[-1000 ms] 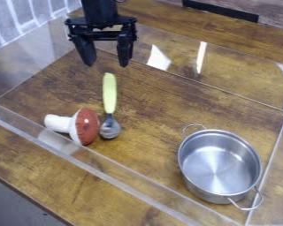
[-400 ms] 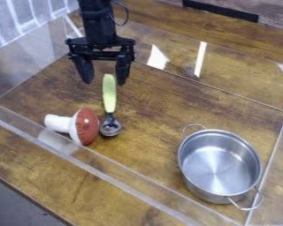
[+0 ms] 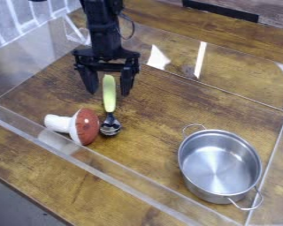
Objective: Move the green spoon to the left
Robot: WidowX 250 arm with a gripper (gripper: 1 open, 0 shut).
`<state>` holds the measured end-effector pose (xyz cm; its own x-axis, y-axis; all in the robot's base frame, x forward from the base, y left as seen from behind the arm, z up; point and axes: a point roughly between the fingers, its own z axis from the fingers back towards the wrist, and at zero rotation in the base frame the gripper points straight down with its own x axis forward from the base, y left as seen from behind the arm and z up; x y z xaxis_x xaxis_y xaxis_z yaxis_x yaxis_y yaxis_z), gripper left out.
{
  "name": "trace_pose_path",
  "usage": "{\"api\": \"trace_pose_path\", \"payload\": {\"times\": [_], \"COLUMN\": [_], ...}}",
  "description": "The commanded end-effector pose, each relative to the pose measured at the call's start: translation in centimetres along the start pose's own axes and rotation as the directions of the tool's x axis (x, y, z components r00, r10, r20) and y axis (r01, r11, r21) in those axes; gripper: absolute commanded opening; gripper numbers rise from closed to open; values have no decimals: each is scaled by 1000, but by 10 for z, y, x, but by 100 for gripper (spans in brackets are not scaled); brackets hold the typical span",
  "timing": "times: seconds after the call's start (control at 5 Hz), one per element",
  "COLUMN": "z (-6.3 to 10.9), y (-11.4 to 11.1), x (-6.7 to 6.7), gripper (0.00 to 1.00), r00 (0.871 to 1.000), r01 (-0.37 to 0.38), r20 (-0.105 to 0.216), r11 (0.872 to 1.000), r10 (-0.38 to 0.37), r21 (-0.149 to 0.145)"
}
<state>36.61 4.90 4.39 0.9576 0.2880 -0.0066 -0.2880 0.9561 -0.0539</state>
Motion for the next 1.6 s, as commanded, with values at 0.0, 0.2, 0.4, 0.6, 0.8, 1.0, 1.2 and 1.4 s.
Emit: {"api": "trace_pose_path", "payload": {"times": [0.0, 0.2, 0.4, 0.6, 0.8, 1.0, 1.2, 1.4], "z": [10, 12, 37, 58, 84, 117, 134, 134], "y": [-6, -6, -11, -16, -24, -28, -28, -28], "x": [4, 5, 11, 15, 19, 22, 21, 15], "gripper": [0, 0, 0, 0, 0, 0, 0, 0], "r00": [999, 999, 997, 996, 993, 990, 987, 986], "r01": [15, 17, 27, 40, 66, 98, 111, 119], "r20": [44, 45, 69, 78, 100, 117, 128, 138], "r11": [1000, 1000, 999, 997, 993, 987, 983, 981], "r10": [-15, -17, -24, -35, -56, -83, -92, -98], "r21": [0, -2, -37, -65, -95, -127, -147, -154]}}
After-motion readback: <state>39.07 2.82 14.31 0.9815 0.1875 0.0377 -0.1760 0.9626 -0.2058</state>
